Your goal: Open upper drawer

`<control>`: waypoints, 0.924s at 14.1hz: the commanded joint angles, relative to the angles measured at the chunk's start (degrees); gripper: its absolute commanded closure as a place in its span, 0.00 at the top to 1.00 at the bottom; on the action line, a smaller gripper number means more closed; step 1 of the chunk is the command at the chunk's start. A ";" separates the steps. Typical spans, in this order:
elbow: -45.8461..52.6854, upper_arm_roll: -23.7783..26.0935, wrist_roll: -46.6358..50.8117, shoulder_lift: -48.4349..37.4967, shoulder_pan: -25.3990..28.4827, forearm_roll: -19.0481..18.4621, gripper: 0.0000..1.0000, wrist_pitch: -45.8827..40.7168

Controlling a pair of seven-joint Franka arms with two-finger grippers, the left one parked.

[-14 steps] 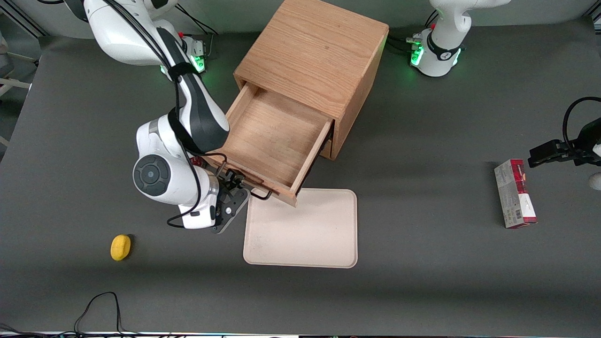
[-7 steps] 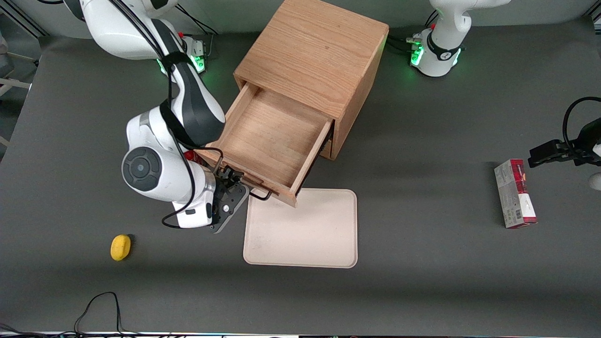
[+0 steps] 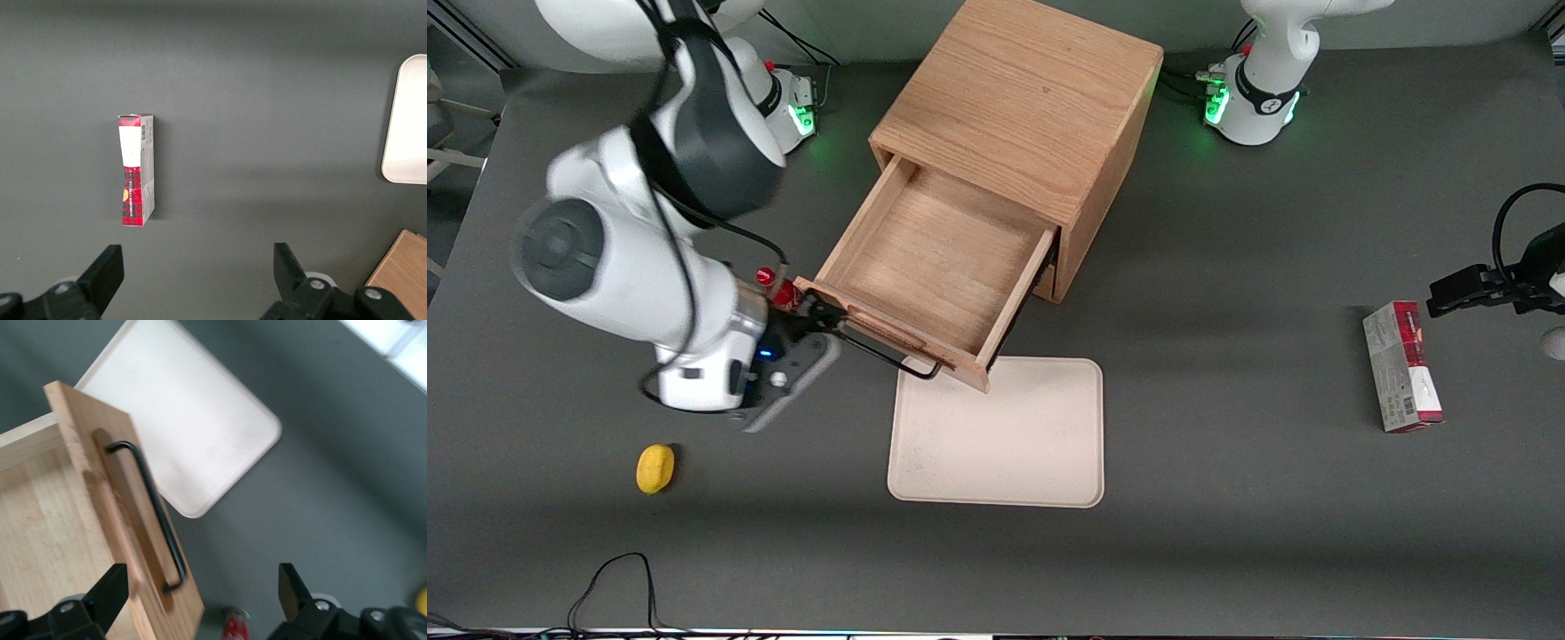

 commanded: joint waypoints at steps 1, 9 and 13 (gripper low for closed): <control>-0.47 -3.51 3.48 -2.68 0.35 -5.23 1.00 -4.08; -9.07 -9.68 18.16 -10.93 -1.83 -10.10 1.00 -4.80; -25.75 -1.98 17.37 -22.26 -12.96 -8.95 1.00 8.89</control>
